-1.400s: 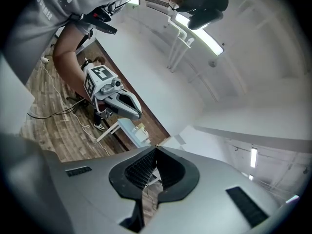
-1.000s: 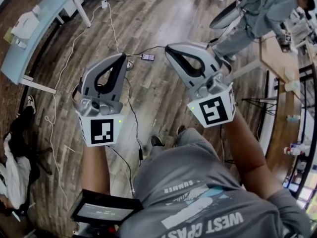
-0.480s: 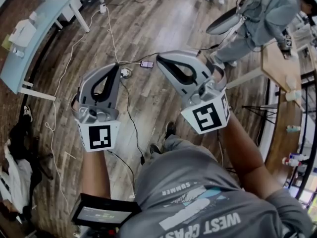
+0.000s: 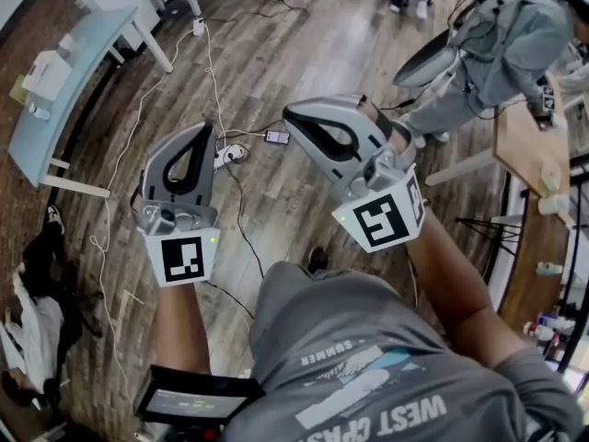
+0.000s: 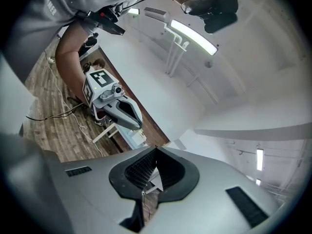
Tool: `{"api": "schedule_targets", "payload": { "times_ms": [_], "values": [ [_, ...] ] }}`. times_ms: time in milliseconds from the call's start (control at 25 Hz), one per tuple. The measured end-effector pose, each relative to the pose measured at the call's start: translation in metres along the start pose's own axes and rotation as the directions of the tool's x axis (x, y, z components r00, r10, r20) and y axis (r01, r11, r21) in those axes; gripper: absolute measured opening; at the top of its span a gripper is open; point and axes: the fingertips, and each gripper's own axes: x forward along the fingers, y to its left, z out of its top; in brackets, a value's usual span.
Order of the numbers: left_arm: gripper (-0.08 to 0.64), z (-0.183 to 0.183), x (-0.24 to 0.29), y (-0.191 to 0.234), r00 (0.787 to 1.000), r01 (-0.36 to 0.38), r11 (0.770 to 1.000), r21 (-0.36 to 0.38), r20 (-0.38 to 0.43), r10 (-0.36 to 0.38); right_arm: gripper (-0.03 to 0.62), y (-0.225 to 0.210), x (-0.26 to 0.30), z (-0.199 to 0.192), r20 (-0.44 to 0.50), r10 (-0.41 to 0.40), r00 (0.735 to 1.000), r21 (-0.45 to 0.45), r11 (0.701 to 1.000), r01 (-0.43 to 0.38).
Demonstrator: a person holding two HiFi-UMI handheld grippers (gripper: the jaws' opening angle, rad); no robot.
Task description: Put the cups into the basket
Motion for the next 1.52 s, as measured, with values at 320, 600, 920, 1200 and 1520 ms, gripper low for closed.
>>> {"api": "schedule_targets", "payload": {
  "times_ms": [320, 600, 920, 1200, 1520],
  "values": [
    [0.000, -0.012, 0.041, 0.010, 1.000, 0.017, 1.000, -0.005, 0.008, -0.017, 0.011, -0.022, 0.015, -0.029, -0.005, -0.007, 1.000, 0.023, 1.000, 0.007],
    [0.000, -0.041, 0.079, 0.032, 0.998, 0.050, 0.999, -0.001, 0.046, -0.050, 0.012, -0.044, 0.053, -0.058, -0.047, -0.037, 0.998, 0.032, 0.999, 0.038],
    [0.000, -0.080, 0.110, 0.065, 0.992, 0.059, 0.998, -0.020, 0.111, -0.056, 0.011, -0.062, 0.098, -0.084, -0.102, -0.082, 0.991, 0.004, 0.997, 0.083],
    [0.000, -0.100, 0.141, 0.084, 0.988, 0.070, 0.997, -0.017, 0.139, -0.067, 0.011, -0.083, 0.118, -0.105, -0.127, -0.107, 0.986, 0.007, 0.994, 0.109],
    [0.000, -0.133, 0.199, 0.096, 0.992, 0.070, 0.997, -0.026, 0.111, -0.066, 0.011, -0.119, 0.148, -0.155, -0.123, -0.108, 0.987, 0.020, 0.994, 0.111]
  ]
}}
